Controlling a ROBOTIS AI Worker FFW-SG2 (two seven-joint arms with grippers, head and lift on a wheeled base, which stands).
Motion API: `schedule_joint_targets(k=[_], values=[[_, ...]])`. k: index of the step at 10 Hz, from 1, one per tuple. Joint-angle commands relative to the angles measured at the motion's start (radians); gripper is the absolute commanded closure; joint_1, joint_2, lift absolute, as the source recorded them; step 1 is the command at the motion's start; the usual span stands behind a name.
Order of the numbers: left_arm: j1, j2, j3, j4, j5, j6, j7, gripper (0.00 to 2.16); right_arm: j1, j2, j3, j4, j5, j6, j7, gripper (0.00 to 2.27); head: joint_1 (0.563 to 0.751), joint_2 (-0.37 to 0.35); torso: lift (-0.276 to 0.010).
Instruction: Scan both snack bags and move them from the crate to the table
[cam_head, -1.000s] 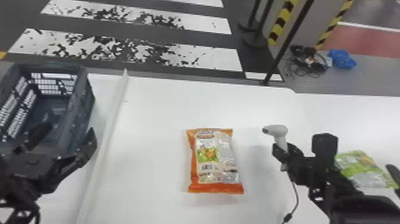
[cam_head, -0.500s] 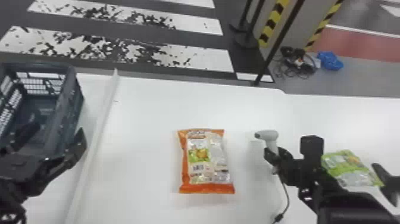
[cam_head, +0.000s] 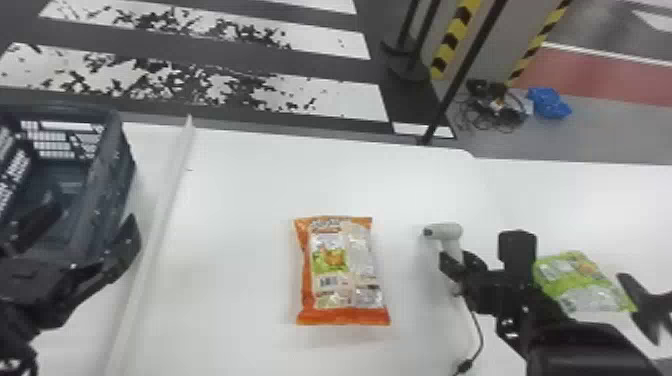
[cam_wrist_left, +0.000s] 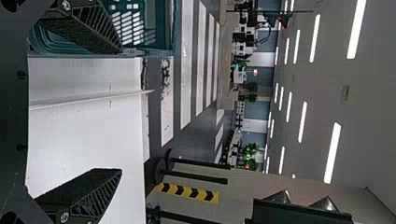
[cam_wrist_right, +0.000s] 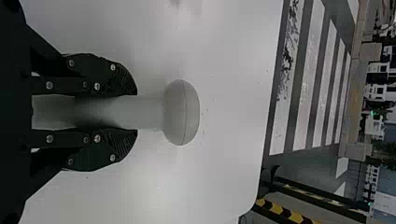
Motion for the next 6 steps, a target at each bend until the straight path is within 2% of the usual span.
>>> schedule_joint_targets(k=[1,3,5,6], values=[[-0.001,0.0,0.0,0.002,0.0,0.0,0.0,0.09,0.0,0.0,0.002,0.008,-0.007,-0.018,0.0,1.51,0.695,-0.236,-0.088],[-0.001,0.0,0.0,0.002,0.0,0.0,0.0,0.09,0.003,0.002,-0.002,0.003,-0.021,-0.021,0.0,0.07,0.695,-0.233,-0.088],[-0.001,0.0,0.0,0.002,0.0,0.0,0.0,0.09,0.032,0.009,-0.026,-0.046,-0.055,-0.024,-0.003,0.04,0.695,-0.232,-0.088],[-0.001,0.0,0.0,0.002,0.002,0.003,0.0,0.09,0.063,0.017,-0.052,-0.095,-0.105,-0.033,-0.002,0.05,0.695,-0.233,-0.088]])
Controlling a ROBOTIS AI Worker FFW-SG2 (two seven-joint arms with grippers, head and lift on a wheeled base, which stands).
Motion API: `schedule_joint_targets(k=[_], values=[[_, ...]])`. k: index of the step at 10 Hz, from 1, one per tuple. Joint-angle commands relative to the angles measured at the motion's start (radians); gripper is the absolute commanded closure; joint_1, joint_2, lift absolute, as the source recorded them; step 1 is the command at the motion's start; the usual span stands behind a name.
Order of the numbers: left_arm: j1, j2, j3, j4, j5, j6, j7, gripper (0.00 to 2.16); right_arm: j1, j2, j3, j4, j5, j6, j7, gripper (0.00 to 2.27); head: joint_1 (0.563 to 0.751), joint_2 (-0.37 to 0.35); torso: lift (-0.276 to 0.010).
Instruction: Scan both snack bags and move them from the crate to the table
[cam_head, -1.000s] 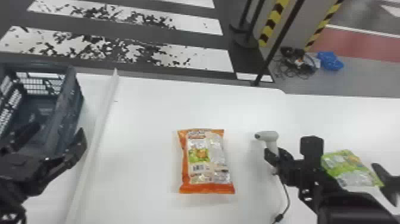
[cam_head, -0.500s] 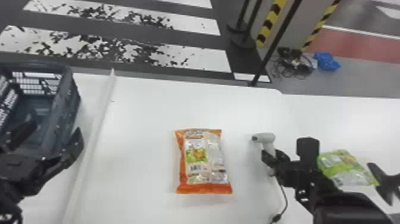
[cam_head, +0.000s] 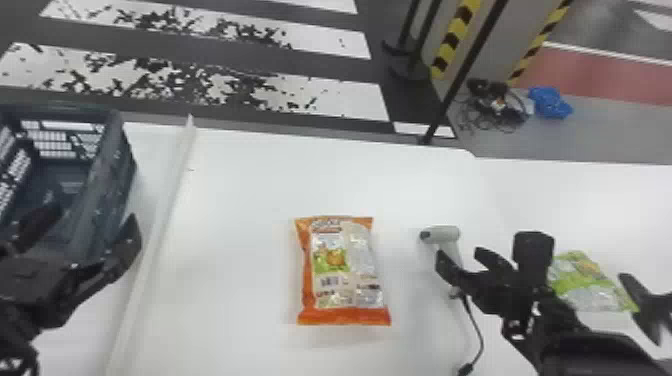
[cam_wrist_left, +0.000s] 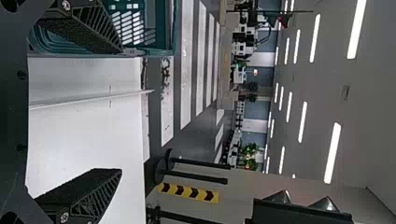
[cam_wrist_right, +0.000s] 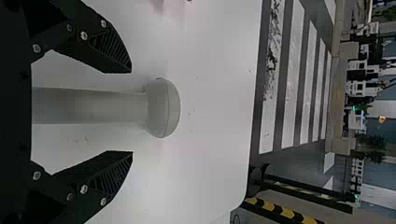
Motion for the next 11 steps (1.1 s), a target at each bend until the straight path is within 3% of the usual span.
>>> schedule_joint_targets(k=[1,3,7,11], values=[[0.0,0.0,0.0,0.0,0.0,0.003,0.0,0.09,0.051,0.005,-0.038,-0.086,-0.092,0.017,0.033,0.08,0.695,-0.234,-0.088],[0.0,-0.005,0.0,0.0,0.0,0.003,0.0,0.09,0.058,0.013,-0.08,-0.126,-0.196,0.146,0.148,0.11,0.695,-0.214,-0.088],[0.0,-0.003,0.0,0.009,0.0,0.003,0.0,0.09,0.041,0.016,-0.063,-0.135,-0.224,0.345,0.286,0.1,0.695,-0.164,-0.088],[0.0,-0.002,0.0,0.009,0.0,0.003,-0.002,0.09,0.018,0.008,-0.002,-0.13,-0.221,0.428,0.388,0.1,0.695,-0.08,-0.088]])
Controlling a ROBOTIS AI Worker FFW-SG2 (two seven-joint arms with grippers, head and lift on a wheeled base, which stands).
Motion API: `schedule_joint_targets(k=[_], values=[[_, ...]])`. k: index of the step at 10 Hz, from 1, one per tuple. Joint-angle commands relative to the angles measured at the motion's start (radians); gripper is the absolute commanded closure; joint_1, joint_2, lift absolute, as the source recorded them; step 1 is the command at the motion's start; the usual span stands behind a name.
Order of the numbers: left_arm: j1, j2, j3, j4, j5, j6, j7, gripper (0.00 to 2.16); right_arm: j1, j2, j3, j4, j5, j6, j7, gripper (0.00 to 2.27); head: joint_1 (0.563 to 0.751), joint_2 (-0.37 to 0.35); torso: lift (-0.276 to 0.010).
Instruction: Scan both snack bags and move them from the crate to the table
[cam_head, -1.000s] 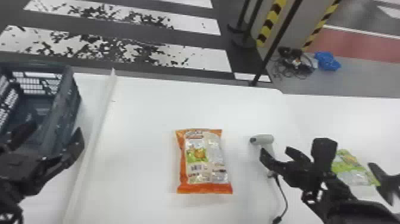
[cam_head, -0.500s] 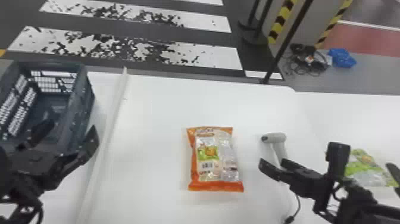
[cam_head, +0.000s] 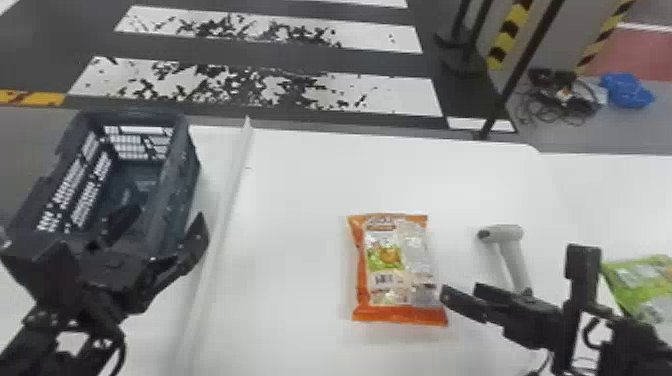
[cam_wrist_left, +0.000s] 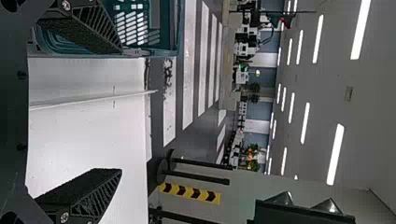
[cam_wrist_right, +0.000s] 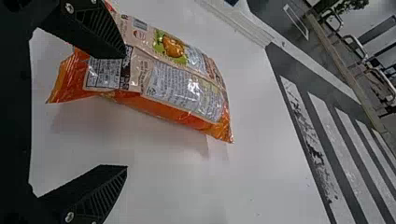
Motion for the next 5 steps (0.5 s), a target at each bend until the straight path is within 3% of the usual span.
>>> schedule_joint_targets(k=[1,5], values=[[0.001,0.001,-0.001,0.0,0.0,0.0,0.0,0.09,-0.01,-0.005,0.037,0.008,0.018,0.013,0.003,0.1,0.695,-0.062,-0.088],[0.001,0.009,-0.003,0.0,0.002,0.0,0.0,0.09,-0.062,-0.031,0.128,0.092,0.066,0.004,0.02,0.11,0.695,-0.02,-0.088]])
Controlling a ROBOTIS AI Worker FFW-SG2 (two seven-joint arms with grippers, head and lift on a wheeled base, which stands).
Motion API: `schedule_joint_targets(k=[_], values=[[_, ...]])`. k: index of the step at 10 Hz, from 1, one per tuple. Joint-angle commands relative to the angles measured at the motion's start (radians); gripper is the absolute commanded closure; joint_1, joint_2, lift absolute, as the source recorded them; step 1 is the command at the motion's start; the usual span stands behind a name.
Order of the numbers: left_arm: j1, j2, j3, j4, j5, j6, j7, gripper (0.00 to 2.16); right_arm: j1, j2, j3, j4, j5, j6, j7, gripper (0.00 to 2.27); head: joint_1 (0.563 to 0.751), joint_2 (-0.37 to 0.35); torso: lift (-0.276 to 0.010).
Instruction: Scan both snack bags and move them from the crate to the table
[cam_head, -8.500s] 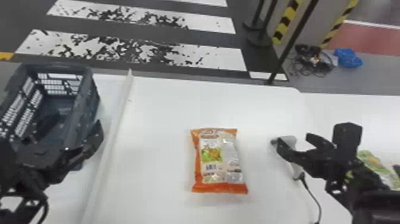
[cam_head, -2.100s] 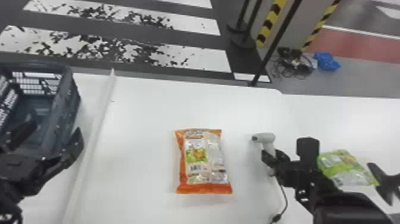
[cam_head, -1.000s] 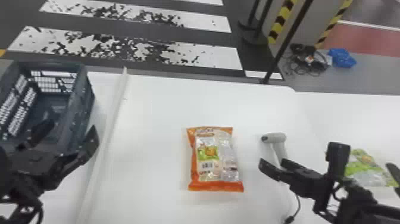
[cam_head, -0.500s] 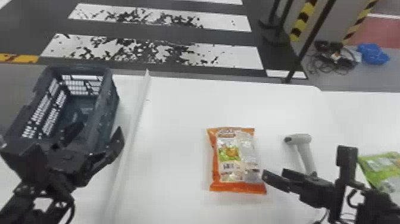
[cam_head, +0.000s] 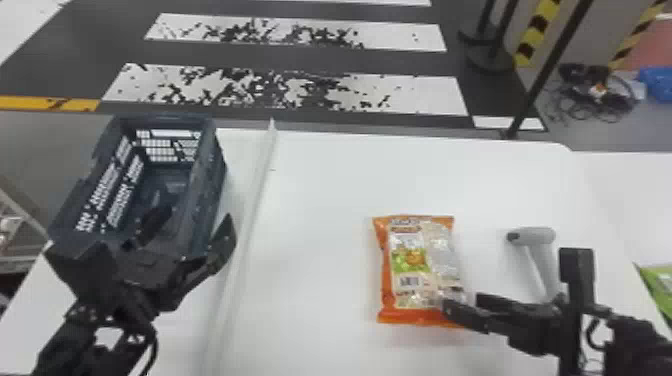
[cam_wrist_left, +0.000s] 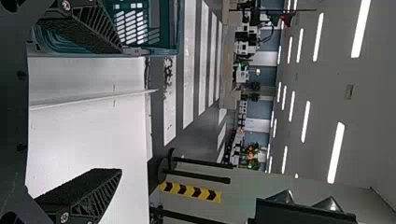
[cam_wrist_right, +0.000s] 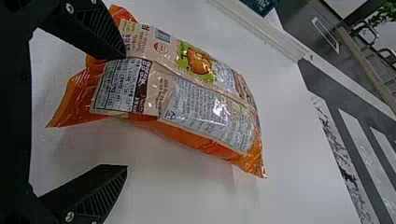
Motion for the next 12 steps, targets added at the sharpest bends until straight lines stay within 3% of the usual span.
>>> schedule_joint_targets(k=[1,2,3,4,8,12], values=[[0.0,0.002,0.0,0.001,0.001,0.0,0.0,0.09,-0.018,-0.006,0.024,0.028,0.014,-0.01,0.01,0.39,0.695,-0.012,-0.088],[0.0,0.003,0.0,0.001,0.001,0.0,0.0,0.09,-0.026,-0.009,0.038,0.034,0.038,-0.013,0.025,1.02,0.695,-0.008,-0.088],[0.0,0.003,0.0,0.001,0.001,0.0,0.0,0.09,-0.037,-0.015,0.055,0.039,0.08,-0.007,0.034,1.91,0.695,-0.001,-0.088],[0.0,0.003,0.0,0.001,0.001,0.0,0.0,0.09,-0.037,-0.015,0.065,0.039,0.114,-0.01,0.04,2.26,0.695,0.002,-0.088],[0.0,0.002,0.0,0.002,0.001,0.0,0.0,0.09,0.011,-0.012,0.007,-0.045,0.085,-0.028,0.12,2.25,0.695,0.009,-0.088],[0.0,0.0,0.0,0.005,0.001,0.0,0.0,0.09,0.043,0.026,-0.247,-0.14,-0.123,-0.025,0.125,2.25,0.695,-0.028,-0.088]])
